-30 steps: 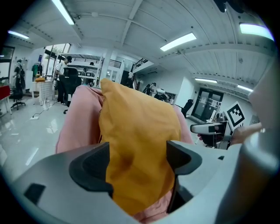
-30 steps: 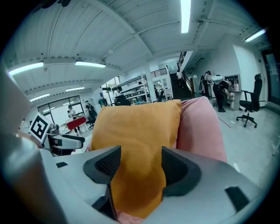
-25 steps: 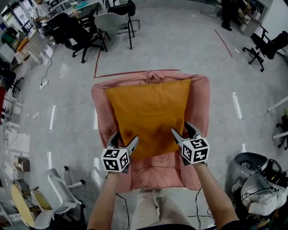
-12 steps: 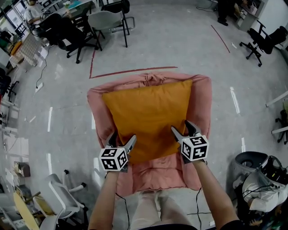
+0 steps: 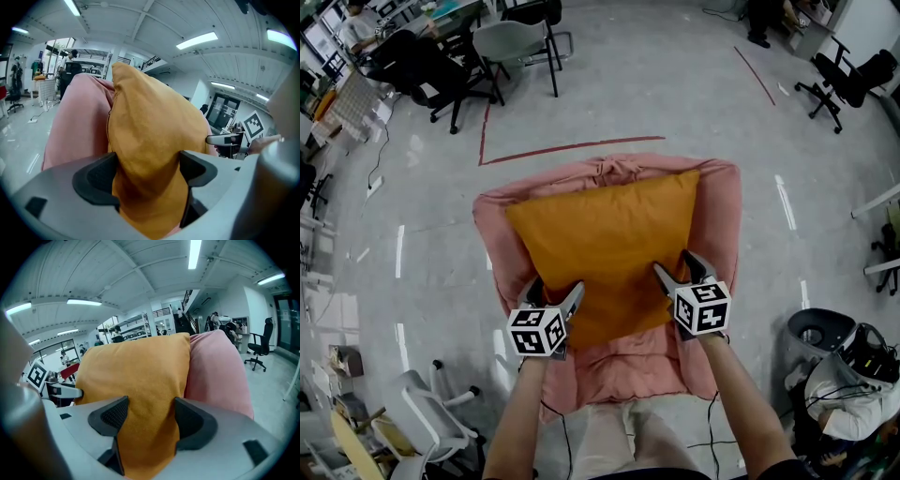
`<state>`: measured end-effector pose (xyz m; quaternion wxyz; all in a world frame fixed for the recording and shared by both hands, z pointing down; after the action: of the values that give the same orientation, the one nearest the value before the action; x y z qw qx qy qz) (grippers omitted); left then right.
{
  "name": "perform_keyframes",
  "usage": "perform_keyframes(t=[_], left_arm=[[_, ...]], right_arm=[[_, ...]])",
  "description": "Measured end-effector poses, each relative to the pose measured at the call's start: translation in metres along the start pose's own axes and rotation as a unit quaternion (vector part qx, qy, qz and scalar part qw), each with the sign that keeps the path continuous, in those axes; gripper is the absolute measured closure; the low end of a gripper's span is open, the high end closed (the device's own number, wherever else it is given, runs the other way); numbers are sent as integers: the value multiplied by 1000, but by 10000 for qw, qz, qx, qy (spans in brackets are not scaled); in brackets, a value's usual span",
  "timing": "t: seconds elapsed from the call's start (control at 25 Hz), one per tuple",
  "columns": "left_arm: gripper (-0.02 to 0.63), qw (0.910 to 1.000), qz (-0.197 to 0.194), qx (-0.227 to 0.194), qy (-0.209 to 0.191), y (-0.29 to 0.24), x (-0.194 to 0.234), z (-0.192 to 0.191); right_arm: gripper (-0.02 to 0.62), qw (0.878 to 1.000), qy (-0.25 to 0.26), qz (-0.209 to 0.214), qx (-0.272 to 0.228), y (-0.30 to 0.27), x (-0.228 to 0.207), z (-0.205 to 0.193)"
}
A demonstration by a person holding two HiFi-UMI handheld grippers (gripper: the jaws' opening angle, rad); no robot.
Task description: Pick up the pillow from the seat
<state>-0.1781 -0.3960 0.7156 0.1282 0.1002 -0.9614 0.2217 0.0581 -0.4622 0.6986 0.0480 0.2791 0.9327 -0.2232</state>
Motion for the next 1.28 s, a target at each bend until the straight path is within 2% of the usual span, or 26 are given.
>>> perform_keyframes(t=[0.24, 0.48, 0.96, 1.12, 1.24, 1.28], left_arm=[[191, 10000, 25, 69, 19, -9, 6, -1], [191, 10000, 0, 61, 54, -10, 9, -4], [192, 9999, -59, 59, 85, -12, 7, -7], [193, 9999, 2, 81, 104, -15, 8, -6], [195, 9999, -8, 109, 84, -17, 9, -7], [195, 9999, -10, 129, 58, -17, 9, -8]], right_arm=[[298, 9996, 251, -135, 72, -2, -2, 0], [294, 9995, 160, -241, 91, 2, -11, -6], [290, 9998, -4, -96, 170, -7, -16, -12], [291, 9996, 78, -74, 248, -11, -15, -11], [298, 9994, 110, -23, 319, -15, -13, -12], [320, 9994, 79, 11, 338, -15, -11, -13]])
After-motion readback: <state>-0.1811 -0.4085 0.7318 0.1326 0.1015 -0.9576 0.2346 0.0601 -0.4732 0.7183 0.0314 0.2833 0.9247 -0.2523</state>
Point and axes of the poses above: the fingertips, and each gripper's own axes: y backward along the fingers, x to its left, z out of its top, the point moved 1 cm from there along y, backward along the fingers, and after that the axes turned 12 degrees about -x, right-handed, at the moved point
